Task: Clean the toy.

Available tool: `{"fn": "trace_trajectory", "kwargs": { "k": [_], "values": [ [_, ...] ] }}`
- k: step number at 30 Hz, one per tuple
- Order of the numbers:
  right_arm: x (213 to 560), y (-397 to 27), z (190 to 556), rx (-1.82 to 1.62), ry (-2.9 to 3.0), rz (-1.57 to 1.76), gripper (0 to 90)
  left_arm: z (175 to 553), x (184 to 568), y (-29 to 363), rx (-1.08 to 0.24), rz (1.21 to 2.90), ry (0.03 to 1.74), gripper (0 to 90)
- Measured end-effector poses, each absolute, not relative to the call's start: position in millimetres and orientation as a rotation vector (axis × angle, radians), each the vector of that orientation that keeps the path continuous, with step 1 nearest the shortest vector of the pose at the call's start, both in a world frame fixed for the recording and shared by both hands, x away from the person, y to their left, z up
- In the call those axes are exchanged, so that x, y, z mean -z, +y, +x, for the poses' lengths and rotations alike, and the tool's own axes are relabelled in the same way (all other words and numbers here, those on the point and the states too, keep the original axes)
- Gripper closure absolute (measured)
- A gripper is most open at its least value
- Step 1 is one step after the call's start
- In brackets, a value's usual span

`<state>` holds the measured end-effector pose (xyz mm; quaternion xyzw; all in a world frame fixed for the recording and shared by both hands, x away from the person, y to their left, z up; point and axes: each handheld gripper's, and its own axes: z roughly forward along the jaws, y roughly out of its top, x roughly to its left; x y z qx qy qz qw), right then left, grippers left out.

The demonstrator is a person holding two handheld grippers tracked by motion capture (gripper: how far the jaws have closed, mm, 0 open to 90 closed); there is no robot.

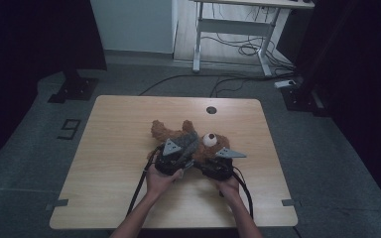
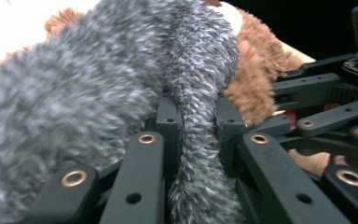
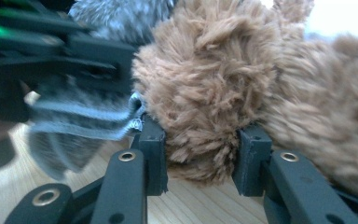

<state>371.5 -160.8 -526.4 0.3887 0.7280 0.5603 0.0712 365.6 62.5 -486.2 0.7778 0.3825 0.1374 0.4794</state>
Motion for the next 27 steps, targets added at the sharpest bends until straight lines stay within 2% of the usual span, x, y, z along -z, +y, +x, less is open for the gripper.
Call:
{"fn": "trace_trajectory", "kwargs": {
  "k": [10,18,27],
  "values": [
    [525.1,-163.4,372.2,-1.729,2.194,1.168,62.9,351.8,493.2,104.7,-0.384,1.901,0.977,76.8],
    [525.0,-164.3,372.5,-1.730,2.198,1.163,62.8,342.9,508.7,154.7,-0.384,1.843,1.085,76.6],
    [524.8,-163.7,372.0,-1.729,2.203,1.160,62.7,329.7,512.0,184.5,-0.417,1.773,1.146,76.6]
  ]
}}
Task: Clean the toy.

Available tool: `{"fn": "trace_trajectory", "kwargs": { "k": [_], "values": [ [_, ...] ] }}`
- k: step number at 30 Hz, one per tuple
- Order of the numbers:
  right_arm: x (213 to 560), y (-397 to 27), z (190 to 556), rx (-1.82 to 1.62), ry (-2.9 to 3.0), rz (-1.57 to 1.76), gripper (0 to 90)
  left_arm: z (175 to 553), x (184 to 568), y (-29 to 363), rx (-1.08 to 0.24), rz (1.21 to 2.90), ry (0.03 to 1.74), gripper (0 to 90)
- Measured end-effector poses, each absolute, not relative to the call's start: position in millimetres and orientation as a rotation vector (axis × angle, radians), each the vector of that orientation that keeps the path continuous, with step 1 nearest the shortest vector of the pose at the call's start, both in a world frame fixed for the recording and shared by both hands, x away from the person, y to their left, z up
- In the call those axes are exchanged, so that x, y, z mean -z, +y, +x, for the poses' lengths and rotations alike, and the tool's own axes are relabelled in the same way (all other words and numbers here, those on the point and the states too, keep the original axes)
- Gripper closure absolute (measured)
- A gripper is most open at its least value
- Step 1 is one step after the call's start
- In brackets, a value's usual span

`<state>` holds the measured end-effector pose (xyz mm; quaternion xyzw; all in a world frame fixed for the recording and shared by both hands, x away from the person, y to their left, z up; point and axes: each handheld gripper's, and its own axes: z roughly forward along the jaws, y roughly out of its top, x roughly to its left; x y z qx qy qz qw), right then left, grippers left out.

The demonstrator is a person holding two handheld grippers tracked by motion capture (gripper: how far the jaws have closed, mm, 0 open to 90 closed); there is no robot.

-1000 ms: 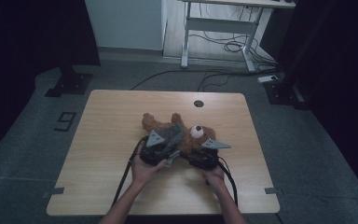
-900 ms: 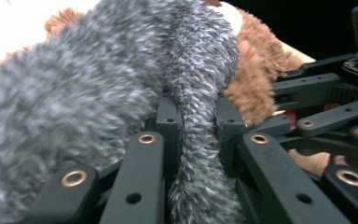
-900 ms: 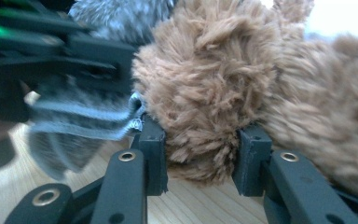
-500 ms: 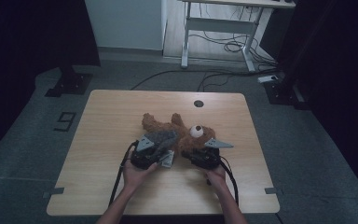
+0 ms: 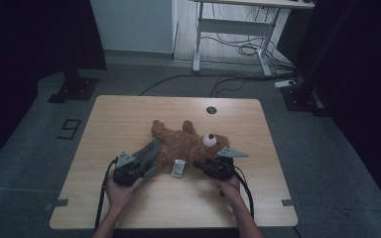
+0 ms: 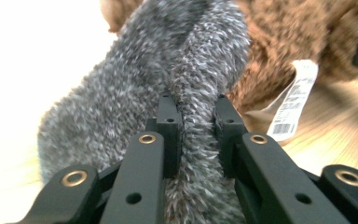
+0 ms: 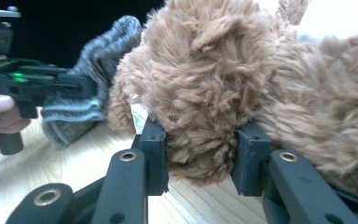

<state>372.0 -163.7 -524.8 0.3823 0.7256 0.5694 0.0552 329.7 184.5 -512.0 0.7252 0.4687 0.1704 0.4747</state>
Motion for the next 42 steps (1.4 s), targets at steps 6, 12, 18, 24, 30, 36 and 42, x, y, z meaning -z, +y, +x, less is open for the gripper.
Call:
{"fn": "trace_trajectory", "kwargs": {
  "k": [6,12,18,24,30,36,42],
  "values": [
    [524.5,-162.1,371.3,-1.733,2.204,1.152,62.6,328.7,479.1,158.8,-0.415,1.783,1.031,76.3],
    [524.5,-162.3,371.6,-1.738,2.192,1.166,62.6,341.7,463.6,112.7,-0.391,1.825,0.940,76.5],
    [523.4,-162.1,370.9,-1.737,2.191,1.167,62.6,352.7,484.1,72.3,-0.344,1.931,0.929,76.5],
    [523.3,-162.2,371.1,-1.726,2.211,1.162,62.6,351.0,502.0,82.9,-0.306,1.926,0.960,76.8],
    [523.9,-164.8,372.1,-1.726,2.208,1.157,62.7,339.1,506.1,112.7,-0.327,1.925,1.001,76.7],
    [524.8,-166.3,373.1,-1.733,2.210,1.151,62.6,331.7,509.6,145.5,-0.349,1.893,1.057,76.7],
    [524.8,-167.0,373.2,-1.730,2.213,1.147,62.6,327.6,513.9,170.8,-0.357,1.865,1.116,76.7]
  ]
}}
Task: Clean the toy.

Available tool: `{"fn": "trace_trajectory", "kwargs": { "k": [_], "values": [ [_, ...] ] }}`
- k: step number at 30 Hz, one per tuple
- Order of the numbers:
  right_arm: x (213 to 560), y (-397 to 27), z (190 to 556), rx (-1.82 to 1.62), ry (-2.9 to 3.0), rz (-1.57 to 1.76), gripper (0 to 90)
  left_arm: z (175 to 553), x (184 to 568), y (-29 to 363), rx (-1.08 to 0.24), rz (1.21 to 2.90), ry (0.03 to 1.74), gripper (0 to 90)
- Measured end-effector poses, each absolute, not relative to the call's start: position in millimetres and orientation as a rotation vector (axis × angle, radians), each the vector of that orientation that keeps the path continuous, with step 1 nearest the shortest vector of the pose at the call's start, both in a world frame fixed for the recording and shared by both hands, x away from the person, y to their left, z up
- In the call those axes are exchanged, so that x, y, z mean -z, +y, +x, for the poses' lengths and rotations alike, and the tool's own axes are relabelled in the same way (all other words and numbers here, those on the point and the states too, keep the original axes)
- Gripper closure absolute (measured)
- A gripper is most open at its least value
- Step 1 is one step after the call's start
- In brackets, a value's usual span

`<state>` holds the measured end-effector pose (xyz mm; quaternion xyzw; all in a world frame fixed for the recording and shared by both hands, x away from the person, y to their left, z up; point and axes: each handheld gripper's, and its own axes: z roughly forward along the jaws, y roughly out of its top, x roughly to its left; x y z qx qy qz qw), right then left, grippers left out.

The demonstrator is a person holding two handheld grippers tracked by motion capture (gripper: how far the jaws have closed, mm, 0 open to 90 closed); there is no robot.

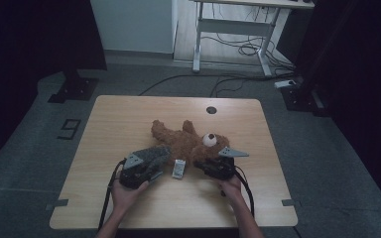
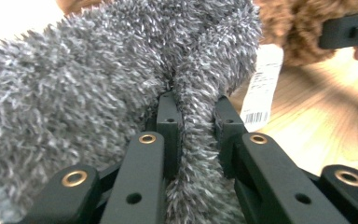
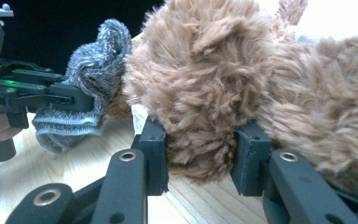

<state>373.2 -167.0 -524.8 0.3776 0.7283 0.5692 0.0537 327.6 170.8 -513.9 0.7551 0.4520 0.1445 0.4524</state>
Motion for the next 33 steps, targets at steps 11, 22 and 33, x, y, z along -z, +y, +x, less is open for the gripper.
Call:
{"fn": "trace_trajectory", "kwargs": {
  "k": [11,22,33],
  "values": [
    [524.7,-166.6,373.2,-1.733,2.204,1.147,62.6,326.5,486.9,174.1,-0.375,1.803,1.081,76.7],
    [523.9,-165.9,371.8,-1.726,2.205,1.143,62.6,352.0,447.2,105.2,-0.390,1.870,0.930,76.7],
    [522.8,-165.8,371.0,-1.715,2.216,1.129,62.6,361.1,479.7,77.8,-0.329,1.962,0.949,76.6]
  ]
}}
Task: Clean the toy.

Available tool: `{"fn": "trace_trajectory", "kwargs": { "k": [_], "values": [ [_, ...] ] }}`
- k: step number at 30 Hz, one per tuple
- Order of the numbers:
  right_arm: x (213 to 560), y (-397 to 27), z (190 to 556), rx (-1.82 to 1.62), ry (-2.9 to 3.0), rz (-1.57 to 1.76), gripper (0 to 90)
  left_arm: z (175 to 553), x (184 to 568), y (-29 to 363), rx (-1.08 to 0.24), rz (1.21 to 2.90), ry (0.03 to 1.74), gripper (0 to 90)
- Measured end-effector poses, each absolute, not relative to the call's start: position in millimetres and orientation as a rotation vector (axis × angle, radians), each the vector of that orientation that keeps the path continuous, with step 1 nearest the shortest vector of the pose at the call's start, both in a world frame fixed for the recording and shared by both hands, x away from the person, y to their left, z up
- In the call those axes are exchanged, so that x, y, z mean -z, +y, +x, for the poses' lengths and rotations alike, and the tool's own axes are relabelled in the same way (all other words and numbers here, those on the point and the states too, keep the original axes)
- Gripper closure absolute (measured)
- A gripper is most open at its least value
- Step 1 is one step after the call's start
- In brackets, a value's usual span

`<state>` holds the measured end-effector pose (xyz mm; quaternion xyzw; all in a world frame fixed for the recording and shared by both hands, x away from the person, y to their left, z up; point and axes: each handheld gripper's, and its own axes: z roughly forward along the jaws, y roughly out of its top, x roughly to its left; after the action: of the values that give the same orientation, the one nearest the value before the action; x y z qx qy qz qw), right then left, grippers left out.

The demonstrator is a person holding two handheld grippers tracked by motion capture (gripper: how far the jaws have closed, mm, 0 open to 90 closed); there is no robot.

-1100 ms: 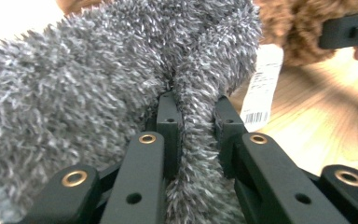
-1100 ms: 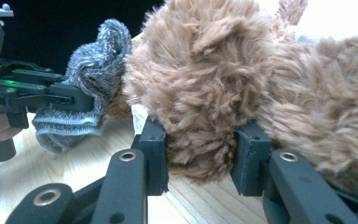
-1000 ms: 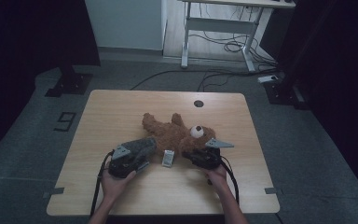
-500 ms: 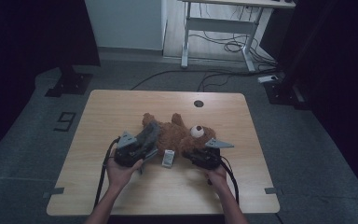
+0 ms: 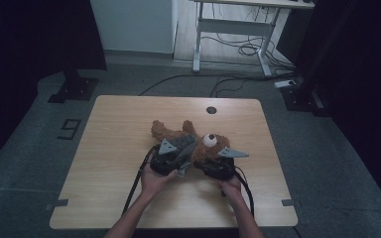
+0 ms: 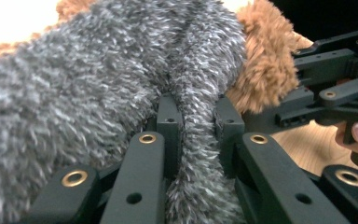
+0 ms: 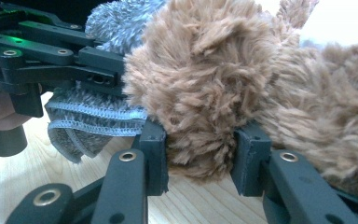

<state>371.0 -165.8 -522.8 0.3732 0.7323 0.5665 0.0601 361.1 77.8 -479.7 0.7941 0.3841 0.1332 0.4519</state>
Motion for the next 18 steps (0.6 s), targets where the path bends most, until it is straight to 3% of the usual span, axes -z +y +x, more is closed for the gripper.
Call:
{"fn": "trace_trajectory", "kwargs": {
  "k": [18],
  "values": [
    [523.1,-166.9,371.4,-1.712,2.212,1.128,62.6,344.6,490.4,166.7,-0.409,1.891,1.111,76.5]
  ]
}}
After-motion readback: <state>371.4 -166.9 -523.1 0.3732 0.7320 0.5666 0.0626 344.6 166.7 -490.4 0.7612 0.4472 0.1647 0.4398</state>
